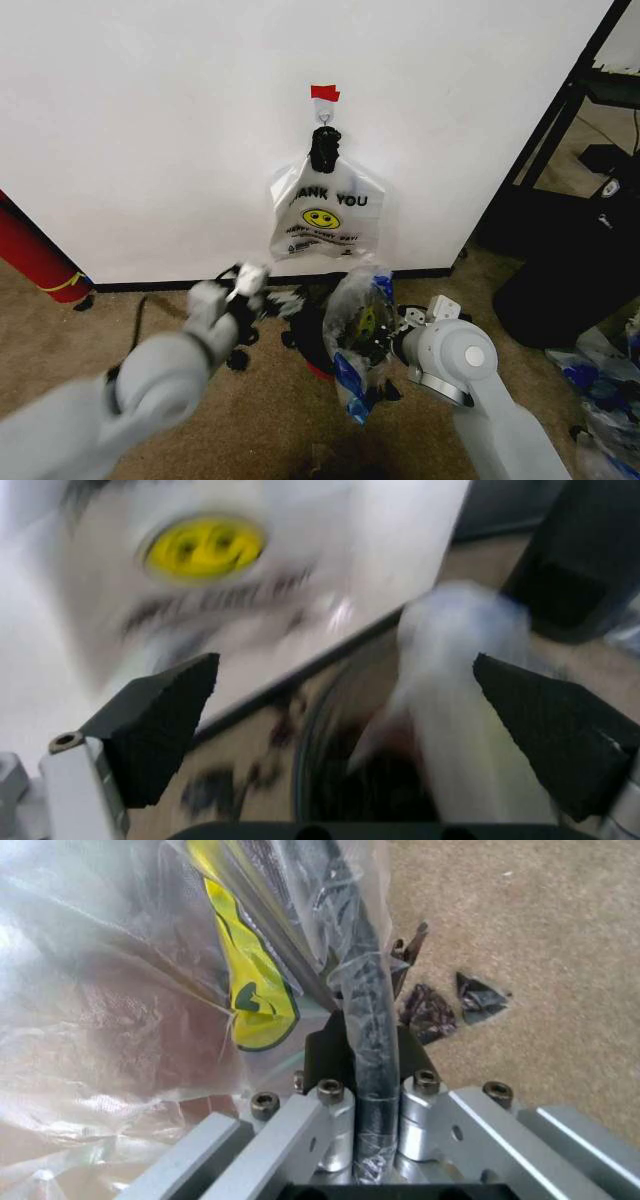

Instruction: Pick up the garbage bag from the wall and place it over the trash bin.

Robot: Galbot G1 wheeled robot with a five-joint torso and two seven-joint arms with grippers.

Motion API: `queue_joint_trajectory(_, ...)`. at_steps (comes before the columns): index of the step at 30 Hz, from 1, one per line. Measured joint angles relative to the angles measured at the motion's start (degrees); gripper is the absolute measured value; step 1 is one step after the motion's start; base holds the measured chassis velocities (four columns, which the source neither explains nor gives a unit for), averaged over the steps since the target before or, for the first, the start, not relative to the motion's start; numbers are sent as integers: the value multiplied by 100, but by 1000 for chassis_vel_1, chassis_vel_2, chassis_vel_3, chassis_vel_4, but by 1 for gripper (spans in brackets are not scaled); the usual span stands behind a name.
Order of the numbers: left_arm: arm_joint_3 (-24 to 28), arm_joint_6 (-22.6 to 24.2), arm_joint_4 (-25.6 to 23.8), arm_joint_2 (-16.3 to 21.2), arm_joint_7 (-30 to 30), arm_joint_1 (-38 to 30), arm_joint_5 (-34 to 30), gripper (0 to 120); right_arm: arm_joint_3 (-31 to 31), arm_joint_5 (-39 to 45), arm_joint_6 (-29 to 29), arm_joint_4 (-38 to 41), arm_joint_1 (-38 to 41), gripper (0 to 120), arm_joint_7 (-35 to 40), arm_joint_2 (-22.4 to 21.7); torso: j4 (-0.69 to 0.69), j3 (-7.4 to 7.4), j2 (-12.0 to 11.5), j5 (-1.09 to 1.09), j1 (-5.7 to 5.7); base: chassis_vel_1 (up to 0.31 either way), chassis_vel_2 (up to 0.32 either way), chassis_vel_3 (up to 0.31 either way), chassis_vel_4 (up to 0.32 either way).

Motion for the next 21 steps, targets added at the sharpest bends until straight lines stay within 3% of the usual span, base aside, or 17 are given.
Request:
queue_joint_trajectory(1,280,46,147,-160,-22,-472,-128,100,33,-6,0,43,-39,0,30,6,-1,0,0,2,0,0,0,0,0)
queue_joint_trajectory(2,280,46,147,-160,-22,-472,-128,100,33,-6,0,43,-39,0,30,6,-1,0,0,2,0,0,0,0,0)
queue_joint_trajectory(7,1329,269,722,-951,-58,-1852,-564,100,137,-18,-45,75,-137,0,52,-60,1,-1,0,3,0,0,0,0,0)
queue_joint_trajectory(13,2076,783,1051,-1462,-2,-2587,-882,100,145,3,-86,-51,9,0,49,-170,3,-1,0,4,-1,0,0,0,0)
queue_joint_trajectory(16,2097,1045,1257,-1809,-484,-2717,-1569,100,123,-1,-113,-104,92,0,47,-202,4,-1,0,3,-1,0,0,0,0)
queue_joint_trajectory(21,2012,1093,1670,-2257,-754,-2748,-1972,97,116,-3,-132,-154,128,0,39,-211,1,0,0,3,-1,0,0,0,0)
